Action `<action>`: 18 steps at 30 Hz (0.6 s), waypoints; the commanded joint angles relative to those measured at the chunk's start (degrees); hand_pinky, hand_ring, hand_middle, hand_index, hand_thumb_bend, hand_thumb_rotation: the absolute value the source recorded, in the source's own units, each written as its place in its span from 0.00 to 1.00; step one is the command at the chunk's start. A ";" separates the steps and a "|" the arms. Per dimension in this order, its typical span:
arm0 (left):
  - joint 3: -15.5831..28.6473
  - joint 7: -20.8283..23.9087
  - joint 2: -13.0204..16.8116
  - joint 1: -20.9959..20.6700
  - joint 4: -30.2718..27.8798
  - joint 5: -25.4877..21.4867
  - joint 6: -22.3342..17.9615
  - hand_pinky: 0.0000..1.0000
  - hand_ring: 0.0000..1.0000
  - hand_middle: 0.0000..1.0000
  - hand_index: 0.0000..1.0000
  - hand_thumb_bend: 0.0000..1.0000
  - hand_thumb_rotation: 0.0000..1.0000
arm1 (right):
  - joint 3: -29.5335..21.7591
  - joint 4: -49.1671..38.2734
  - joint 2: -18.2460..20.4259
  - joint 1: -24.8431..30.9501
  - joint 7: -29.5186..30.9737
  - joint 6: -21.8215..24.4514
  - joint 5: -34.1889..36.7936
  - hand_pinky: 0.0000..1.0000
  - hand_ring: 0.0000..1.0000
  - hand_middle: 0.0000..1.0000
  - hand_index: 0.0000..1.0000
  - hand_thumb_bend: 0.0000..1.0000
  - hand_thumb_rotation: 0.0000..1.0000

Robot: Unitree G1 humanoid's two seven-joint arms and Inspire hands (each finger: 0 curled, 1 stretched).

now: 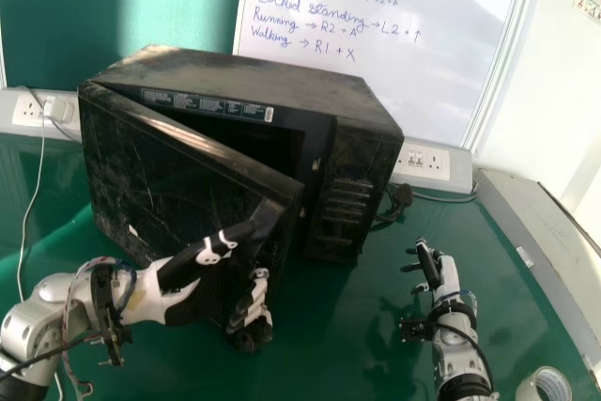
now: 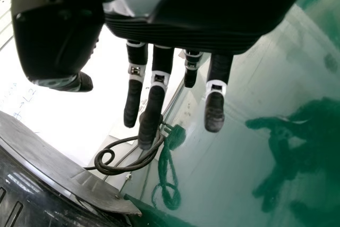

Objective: Open the door of oven

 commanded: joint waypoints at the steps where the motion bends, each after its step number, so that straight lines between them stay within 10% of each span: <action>1: 3.62 -2.20 -0.49 -2.88 1.84 -8.13 1.25 0.00 0.00 0.04 0.06 0.86 0.69 | 0.11 0.09 -0.28 -0.36 -0.50 -0.16 -0.16 0.16 0.23 0.36 0.59 0.58 0.39; 13: 5.62 -10.86 2.11 -4.39 8.72 -10.58 0.11 0.00 0.00 0.04 0.09 0.84 0.57 | 0.25 0.14 -0.43 -0.39 -0.51 0.01 -0.31 0.17 0.23 0.36 0.57 0.59 0.40; 18: 7.18 -20.79 1.34 -7.09 18.25 -14.21 2.40 0.01 0.05 0.10 0.37 0.60 0.22 | 0.40 0.09 -0.48 -0.37 -0.53 -0.19 -0.44 0.16 0.23 0.36 0.59 0.57 0.37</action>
